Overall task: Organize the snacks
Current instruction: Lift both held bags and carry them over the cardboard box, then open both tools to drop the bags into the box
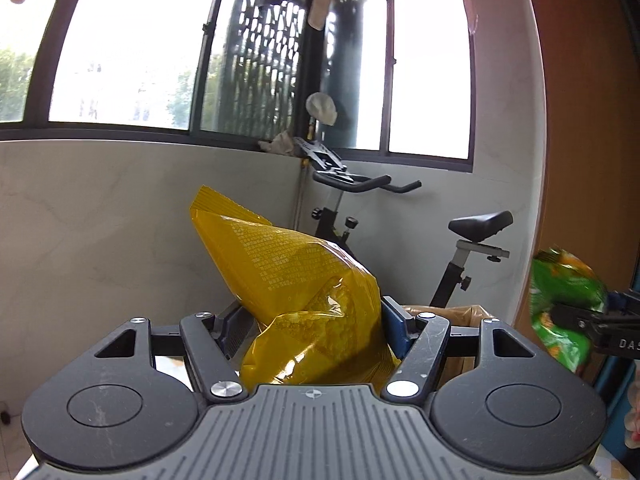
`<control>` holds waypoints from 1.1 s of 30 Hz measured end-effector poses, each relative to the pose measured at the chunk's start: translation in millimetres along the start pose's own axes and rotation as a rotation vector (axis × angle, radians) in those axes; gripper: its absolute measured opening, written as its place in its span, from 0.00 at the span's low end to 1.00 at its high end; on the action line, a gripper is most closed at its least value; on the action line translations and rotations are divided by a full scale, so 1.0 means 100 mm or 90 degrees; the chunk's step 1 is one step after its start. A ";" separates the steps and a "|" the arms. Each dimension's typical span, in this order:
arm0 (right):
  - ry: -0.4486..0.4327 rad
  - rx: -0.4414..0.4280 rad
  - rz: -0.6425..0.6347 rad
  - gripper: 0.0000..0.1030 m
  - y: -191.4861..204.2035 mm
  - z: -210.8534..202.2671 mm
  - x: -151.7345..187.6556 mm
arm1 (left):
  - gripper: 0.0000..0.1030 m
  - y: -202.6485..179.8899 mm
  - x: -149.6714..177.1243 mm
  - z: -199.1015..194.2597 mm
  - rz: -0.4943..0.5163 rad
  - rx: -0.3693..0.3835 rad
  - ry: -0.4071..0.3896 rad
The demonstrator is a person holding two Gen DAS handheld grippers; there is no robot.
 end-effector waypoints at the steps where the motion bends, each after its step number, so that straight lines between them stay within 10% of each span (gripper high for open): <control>1: 0.000 -0.007 -0.005 0.74 0.02 0.07 -0.03 | 0.68 0.01 0.00 0.04 0.002 0.003 0.004; 33: 0.118 -0.087 0.045 0.85 0.01 1.07 0.16 | 0.83 0.16 0.23 0.63 -0.010 0.027 0.138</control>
Point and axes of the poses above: each gripper's, at about its wrist camera, not at the fingertips, and z roughly the way its jaws point, y to its left, x to its underside, the point moved 2 cm from there along z, roughly the way its jaws point, and after that the axes turned 2 degrees about y, right-handed, at the moved point
